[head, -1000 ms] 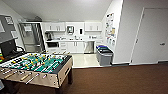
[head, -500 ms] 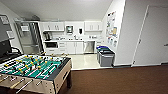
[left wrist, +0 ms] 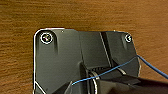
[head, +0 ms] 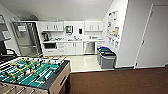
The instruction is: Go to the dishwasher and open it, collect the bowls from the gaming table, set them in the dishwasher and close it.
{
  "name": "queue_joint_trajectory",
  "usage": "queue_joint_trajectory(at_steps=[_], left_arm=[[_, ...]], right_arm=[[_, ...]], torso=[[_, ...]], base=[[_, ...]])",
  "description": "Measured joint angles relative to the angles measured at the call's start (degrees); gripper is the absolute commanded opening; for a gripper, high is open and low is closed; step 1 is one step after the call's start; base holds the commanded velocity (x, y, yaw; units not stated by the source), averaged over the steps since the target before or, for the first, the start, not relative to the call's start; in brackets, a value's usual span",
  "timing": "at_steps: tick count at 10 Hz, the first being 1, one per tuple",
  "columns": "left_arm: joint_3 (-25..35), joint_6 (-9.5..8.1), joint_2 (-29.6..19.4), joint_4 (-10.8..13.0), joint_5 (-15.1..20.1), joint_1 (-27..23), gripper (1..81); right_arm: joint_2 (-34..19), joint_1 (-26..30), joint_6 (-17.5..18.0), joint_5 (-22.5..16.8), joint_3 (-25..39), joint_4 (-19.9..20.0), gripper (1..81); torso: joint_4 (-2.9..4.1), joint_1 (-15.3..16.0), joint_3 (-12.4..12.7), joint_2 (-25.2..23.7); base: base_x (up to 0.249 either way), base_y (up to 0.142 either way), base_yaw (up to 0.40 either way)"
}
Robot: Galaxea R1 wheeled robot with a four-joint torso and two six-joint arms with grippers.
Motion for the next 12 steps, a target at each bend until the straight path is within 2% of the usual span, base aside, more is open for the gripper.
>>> queue_joint_trajectory(at_steps=[12], left_arm=[[-0.15, 0.00, 0.72, 0.00, 0.00, 0.02, 81.1]], right_arm=[[0.13, 0.13, 0.00, -0.02, -0.11, 0.02, 81.1]], torso=[[0.00, 0.00, 0.00, 0.00]], base=[[0.277, 0.000, 0.000]])
